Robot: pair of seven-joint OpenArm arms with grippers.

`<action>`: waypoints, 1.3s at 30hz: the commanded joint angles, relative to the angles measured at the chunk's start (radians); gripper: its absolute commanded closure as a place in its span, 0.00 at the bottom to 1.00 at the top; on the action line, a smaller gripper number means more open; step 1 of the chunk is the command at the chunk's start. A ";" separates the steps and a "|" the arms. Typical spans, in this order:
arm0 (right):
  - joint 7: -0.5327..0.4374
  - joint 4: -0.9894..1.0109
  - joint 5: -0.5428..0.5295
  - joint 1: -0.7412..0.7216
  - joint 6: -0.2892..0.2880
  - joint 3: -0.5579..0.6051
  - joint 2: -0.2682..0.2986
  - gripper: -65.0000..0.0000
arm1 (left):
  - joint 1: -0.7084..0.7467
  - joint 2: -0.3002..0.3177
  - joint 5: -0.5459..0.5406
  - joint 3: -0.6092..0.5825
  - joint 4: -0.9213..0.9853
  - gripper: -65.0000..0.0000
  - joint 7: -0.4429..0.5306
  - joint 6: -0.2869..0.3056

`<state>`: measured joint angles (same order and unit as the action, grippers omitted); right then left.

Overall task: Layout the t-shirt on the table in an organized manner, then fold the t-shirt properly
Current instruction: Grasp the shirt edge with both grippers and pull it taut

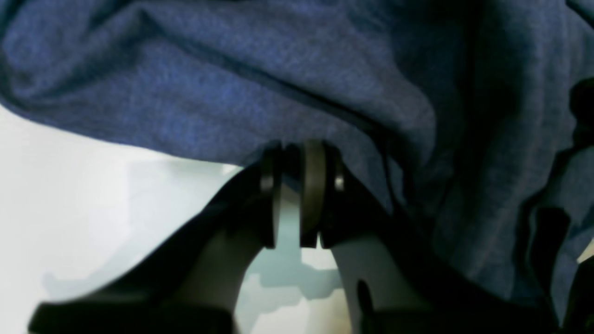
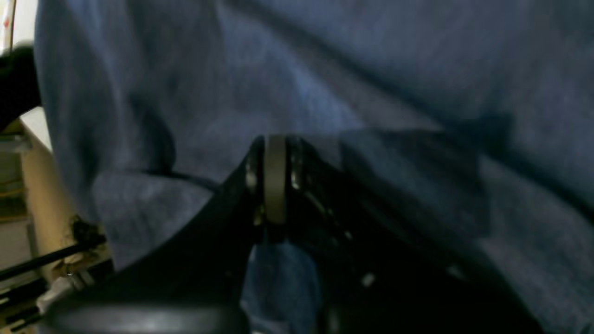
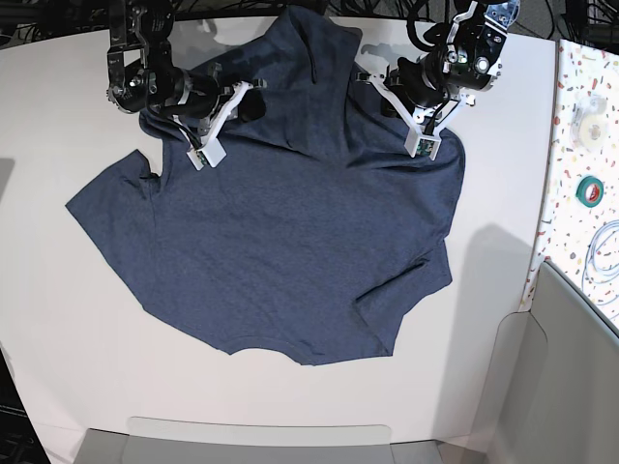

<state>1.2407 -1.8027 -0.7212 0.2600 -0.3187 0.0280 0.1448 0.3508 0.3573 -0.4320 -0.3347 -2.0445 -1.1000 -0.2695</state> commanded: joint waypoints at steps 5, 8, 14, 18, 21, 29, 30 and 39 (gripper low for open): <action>0.004 -0.013 0.071 0.040 -0.001 -0.001 0.057 1.00 | -0.002 0.006 -0.001 -0.031 0.023 0.88 0.007 -0.001; 0.004 -0.013 0.078 0.049 -0.001 -0.001 0.109 1.00 | -0.002 0.019 0.005 -0.027 0.057 0.88 0.007 -0.003; 0.004 -0.013 0.078 0.061 -0.001 -0.004 0.206 1.00 | -0.008 0.127 0.006 -0.024 0.106 0.88 0.019 -0.007; 0.001 -0.013 0.078 0.054 -0.001 -0.007 0.267 1.00 | -0.009 0.193 0.006 -0.024 0.155 0.88 0.021 -0.009; -0.002 -0.009 0.078 0.051 -0.001 -0.010 0.302 1.00 | -0.005 0.231 0.006 0.004 0.183 0.88 0.057 -0.009; 0.003 -0.016 0.073 0.045 -0.006 -0.010 0.310 1.00 | 0.041 0.299 0.006 0.069 0.176 0.88 0.080 -0.009; 0.003 -0.024 0.073 0.045 -0.006 -0.010 0.307 1.00 | 0.046 0.297 0.006 0.075 0.169 0.88 0.080 -0.009; 0.023 -0.130 0.071 0.077 -0.006 -0.006 0.316 1.00 | 0.198 0.300 0.005 0.069 0.037 0.88 0.070 -0.009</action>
<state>1.2495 -1.9198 -0.6643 0.3386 -0.3328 0.0315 0.4454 0.5404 0.6456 -0.4175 -0.2646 -2.0029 -0.9966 -0.2813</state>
